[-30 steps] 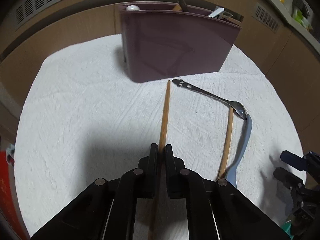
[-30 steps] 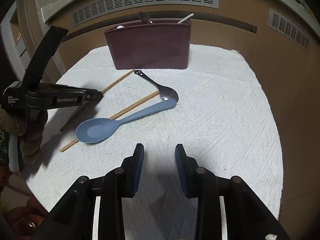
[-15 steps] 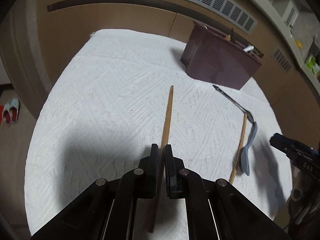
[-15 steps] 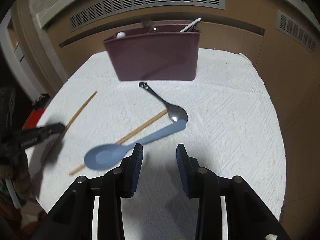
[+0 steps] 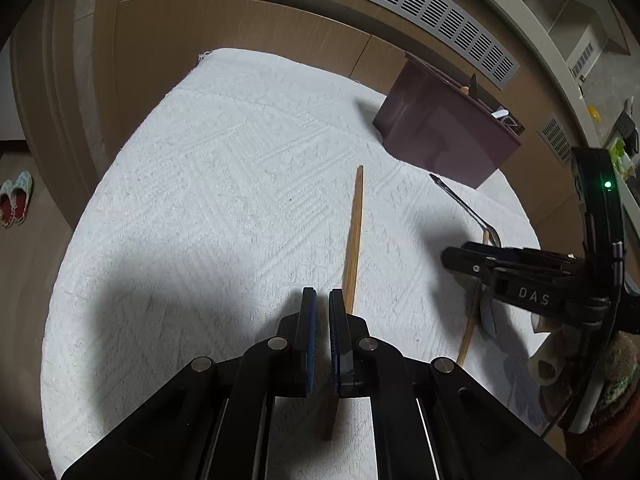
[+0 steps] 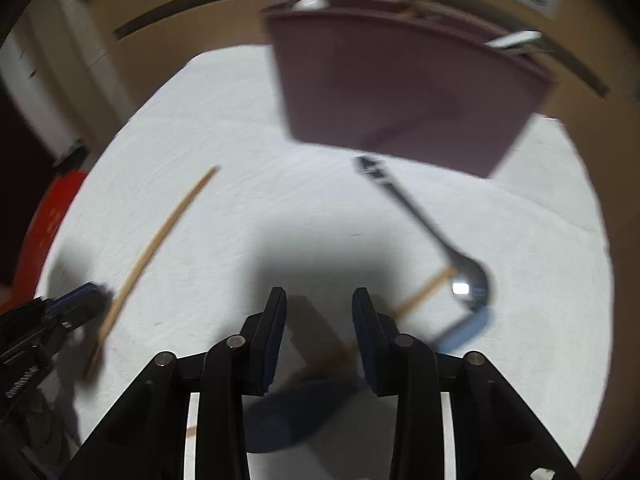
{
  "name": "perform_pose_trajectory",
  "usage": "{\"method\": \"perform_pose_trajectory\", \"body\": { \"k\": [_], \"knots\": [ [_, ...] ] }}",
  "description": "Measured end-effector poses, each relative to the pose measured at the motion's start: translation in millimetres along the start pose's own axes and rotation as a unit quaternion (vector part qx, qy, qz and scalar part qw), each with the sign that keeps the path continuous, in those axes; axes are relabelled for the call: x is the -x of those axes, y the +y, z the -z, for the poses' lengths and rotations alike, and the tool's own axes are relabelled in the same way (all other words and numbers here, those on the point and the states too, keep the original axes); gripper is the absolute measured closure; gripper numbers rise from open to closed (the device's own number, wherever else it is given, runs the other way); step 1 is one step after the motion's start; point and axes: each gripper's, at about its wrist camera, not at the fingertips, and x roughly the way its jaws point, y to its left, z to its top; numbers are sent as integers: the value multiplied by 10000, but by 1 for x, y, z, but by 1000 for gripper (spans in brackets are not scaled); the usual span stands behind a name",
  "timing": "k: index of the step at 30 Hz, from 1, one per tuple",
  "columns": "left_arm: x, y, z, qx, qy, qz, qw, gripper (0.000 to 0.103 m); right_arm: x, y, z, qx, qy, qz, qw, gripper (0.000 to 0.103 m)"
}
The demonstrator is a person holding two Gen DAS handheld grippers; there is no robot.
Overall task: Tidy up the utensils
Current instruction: 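Grasp the other wooden chopstick with the right gripper while the left gripper holds its chopstick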
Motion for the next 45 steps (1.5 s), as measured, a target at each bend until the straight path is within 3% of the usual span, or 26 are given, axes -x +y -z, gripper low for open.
{"method": "perform_pose_trajectory", "body": {
  "k": [4, 7, 13, 19, 24, 27, 32, 35, 38, 43, 45],
  "knots": [
    [-1, -2, 0, 10, 35, -30, 10000, 97, 10, 30, 12, 743, -186, -172, 9969, 76],
    [0, -3, -1, 44, 80, -31, 10000, 96, 28, 32, 25, 892, -437, -7, 9951, 76],
    [-2, -17, 6, -95, 289, 302, 9991, 95, 44, -18, 34, 94, -283, -249, 9992, 73],
    [0, -24, 10, -203, 328, 318, 9988, 95, 6, -34, 15, -427, 302, -203, 9984, 73],
    [9, -6, 3, 81, 176, 168, 9997, 95, -9, -16, -10, -241, 127, -344, 9990, 69],
    [9, 5, 0, 242, 158, 77, 9996, 94, -15, -2, -19, 23, -13, -191, 9998, 68],
    [2, 12, -3, 421, 256, 57, 9988, 92, -24, -3, -39, -367, -199, 123, 9991, 68],
    [0, 10, -5, 386, 271, 65, 9989, 90, -25, 9, -36, 97, -252, 362, 9990, 69],
    [-1, 9, -7, 395, 282, 69, 9988, 89, -17, 21, -16, 751, -307, 276, 9963, 71],
    [-4, 5, -9, 357, 270, 78, 9990, 87, 1, 21, 24, 1895, -580, 324, 9796, 71],
    [-5, 3, -9, 352, 264, 113, 9990, 86, 3, 7, 26, 1767, -539, 290, 9824, 71]
  ]
}}
